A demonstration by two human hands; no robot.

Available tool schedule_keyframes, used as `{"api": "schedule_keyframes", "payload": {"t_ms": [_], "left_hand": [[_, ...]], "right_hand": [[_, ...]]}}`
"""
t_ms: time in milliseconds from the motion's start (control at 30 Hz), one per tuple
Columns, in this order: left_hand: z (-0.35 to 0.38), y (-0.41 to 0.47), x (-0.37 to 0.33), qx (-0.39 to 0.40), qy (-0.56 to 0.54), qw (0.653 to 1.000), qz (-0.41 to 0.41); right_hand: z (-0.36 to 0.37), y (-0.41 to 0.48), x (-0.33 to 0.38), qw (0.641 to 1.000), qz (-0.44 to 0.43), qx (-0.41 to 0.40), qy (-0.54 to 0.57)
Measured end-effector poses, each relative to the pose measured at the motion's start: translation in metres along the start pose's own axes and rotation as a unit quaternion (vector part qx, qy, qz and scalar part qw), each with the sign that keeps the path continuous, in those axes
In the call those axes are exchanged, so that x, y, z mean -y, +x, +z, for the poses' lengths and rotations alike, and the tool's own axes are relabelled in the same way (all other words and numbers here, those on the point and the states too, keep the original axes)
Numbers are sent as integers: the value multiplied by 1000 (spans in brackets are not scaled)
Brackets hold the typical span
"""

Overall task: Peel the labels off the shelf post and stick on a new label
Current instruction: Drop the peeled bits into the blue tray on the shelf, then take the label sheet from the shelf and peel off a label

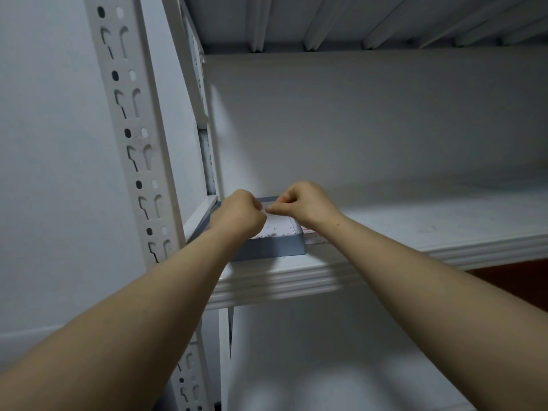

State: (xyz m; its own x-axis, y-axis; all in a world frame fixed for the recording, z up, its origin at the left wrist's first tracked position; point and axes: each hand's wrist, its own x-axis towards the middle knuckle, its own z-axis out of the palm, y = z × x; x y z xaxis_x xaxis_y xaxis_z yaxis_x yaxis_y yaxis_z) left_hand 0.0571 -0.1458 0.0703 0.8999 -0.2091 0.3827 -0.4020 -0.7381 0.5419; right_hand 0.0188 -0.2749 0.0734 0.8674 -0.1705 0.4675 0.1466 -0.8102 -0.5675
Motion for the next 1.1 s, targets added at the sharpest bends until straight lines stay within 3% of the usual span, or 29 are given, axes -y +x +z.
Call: {"api": "schedule_keyframes", "payload": {"t_ms": [133,233,300,367,433,567,700,867,967,1033,1100], "left_hand": [[-2,-3,0,-8,-2,1000,7],[-5,-8,-1,-13,-31,999,31],[-6,-11,-6,-8,-26,999,43],[-6,-14,-15,1,11,999,32],[-1,-14,-22,1,34,999,30],[14,-16,-36,-14,52,995,81],[23,-19,-48,0,33,994,102],[26,-23,-49,7,27,993,114],[28,-28,-48,8,22,992,122],[29,-30,-48,9,3,993,120],[30,-33,-48,5,-31,992,125]], "right_hand": [[2,2,5,994,2,2,-106],[1,3,2,992,2,64,-112],[-5,5,-9,993,16,55,-102],[-14,8,-24,994,73,-6,-76],[-26,2,-42,982,146,-26,-119],[-37,-16,-61,930,278,62,-232],[-33,-13,-67,922,276,42,-268],[-36,-10,-63,936,276,34,-215],[-36,-10,-68,951,274,-14,-141],[-33,-10,-75,956,276,-83,-47],[-34,-12,-78,939,297,-133,111]]}}
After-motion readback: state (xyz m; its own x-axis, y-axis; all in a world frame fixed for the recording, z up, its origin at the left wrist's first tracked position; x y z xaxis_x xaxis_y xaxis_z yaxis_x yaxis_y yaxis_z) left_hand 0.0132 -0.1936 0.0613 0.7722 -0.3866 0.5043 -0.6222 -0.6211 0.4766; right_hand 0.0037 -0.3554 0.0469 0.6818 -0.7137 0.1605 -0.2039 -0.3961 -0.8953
